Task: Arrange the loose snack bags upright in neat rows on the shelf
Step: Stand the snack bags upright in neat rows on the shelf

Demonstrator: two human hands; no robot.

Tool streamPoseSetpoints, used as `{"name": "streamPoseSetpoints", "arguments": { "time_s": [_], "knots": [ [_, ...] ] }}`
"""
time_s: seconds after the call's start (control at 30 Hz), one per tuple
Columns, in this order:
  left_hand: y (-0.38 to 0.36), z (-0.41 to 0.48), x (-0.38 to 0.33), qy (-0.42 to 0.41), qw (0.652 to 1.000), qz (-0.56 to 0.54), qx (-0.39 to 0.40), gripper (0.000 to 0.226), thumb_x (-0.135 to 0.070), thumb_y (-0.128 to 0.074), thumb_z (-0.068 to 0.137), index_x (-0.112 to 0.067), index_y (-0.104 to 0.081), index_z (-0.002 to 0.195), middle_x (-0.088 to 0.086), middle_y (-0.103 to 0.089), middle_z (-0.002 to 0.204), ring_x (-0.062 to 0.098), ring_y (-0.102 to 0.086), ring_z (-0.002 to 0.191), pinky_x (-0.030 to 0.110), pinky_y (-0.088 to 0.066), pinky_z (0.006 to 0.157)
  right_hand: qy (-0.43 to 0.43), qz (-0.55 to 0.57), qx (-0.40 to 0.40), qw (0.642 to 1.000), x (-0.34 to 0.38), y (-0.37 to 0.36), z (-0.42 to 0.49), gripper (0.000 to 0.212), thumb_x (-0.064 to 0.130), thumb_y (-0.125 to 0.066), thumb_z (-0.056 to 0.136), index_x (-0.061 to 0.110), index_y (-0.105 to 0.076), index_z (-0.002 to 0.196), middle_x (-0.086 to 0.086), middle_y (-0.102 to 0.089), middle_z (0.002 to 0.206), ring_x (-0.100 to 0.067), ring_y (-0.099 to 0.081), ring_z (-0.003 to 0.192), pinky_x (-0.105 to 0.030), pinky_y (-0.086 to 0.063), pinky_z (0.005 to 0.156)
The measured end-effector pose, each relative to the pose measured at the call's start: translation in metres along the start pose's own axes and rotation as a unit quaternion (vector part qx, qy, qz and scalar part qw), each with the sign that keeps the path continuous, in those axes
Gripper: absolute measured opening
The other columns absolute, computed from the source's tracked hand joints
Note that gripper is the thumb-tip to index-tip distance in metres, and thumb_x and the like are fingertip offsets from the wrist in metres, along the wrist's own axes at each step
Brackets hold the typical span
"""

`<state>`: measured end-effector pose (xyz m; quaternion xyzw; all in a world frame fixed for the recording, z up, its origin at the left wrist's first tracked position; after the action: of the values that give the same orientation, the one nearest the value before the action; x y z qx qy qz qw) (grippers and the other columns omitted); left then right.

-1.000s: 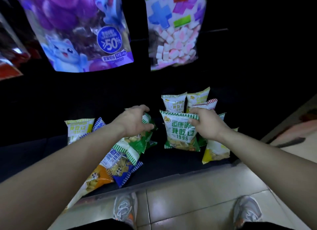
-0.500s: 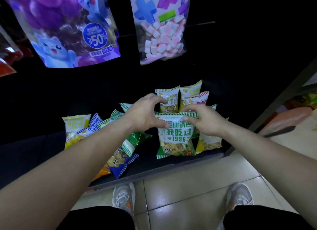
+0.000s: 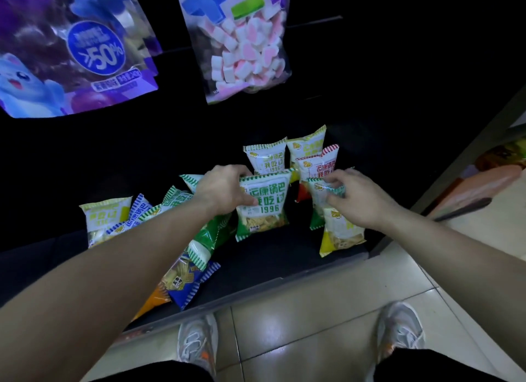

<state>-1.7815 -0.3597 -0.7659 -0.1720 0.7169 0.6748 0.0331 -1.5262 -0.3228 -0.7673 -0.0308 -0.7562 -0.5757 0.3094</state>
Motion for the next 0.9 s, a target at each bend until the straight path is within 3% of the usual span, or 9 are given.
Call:
{"name": "streamPoseSetpoints", "arguments": {
  "time_s": [0.1,0.27,0.57,0.9],
  "knots": [
    [-0.015,0.028,0.011,0.025,1.0,0.001,-0.019,0.08,-0.055,-0.081,0.069,-0.026,-0.051,0.137,0.002,-0.064,0.122,0.024,-0.063,0.099,0.033,-0.05,0.073,-0.017,-0.045,0.02,0.999,-0.021,-0.01,0.007,0.049,0.041,-0.056,0.094,0.022,-0.05,0.139,-0.003,-0.048,0.137,-0.023,-0.053,0.124,-0.044,-0.046,0.101],
    [-0.052,0.073,0.011,0.044,0.999,-0.011,-0.014,0.083,-0.053,-0.081,0.071,-0.024,-0.048,0.141,0.007,-0.062,0.127,0.028,-0.062,0.105,0.033,-0.049,0.074,-0.025,-0.088,0.038,0.995,-0.036,-0.025,0.018,0.049,0.042,-0.052,0.096,0.022,-0.046,0.14,0.0,-0.043,0.139,-0.024,-0.053,0.123,-0.042,-0.048,0.097],
    [-0.097,0.107,0.006,0.061,0.998,0.01,0.006,0.071,-0.049,-0.077,0.078,-0.026,-0.048,0.138,0.009,-0.063,0.124,0.03,-0.064,0.1,0.038,-0.056,0.072,-0.025,-0.083,0.055,0.995,-0.03,-0.051,0.037,0.044,0.04,-0.051,0.097,0.026,-0.046,0.139,0.002,-0.042,0.138,-0.023,-0.048,0.126,-0.039,-0.047,0.094],
    [-0.095,0.102,0.0,0.027,0.998,0.031,-0.036,0.057,-0.046,-0.072,0.084,-0.026,-0.047,0.131,0.007,-0.063,0.112,0.029,-0.063,0.094,0.033,-0.046,0.06,-0.031,-0.046,0.044,0.997,-0.024,-0.059,0.043,0.042,0.04,-0.052,0.096,0.027,-0.049,0.136,0.003,-0.043,0.136,-0.021,-0.048,0.125,-0.04,-0.046,0.095]
  ]
}}
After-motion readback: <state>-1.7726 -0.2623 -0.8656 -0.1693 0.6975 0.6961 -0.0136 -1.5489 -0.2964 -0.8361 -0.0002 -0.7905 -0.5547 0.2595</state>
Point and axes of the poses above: each hand's wrist, its own z-axis towards the middle knuckle, its own y-axis out of the back of the hand, x = y × z, the point moved 10 cm from there along z, towards the middle knuckle
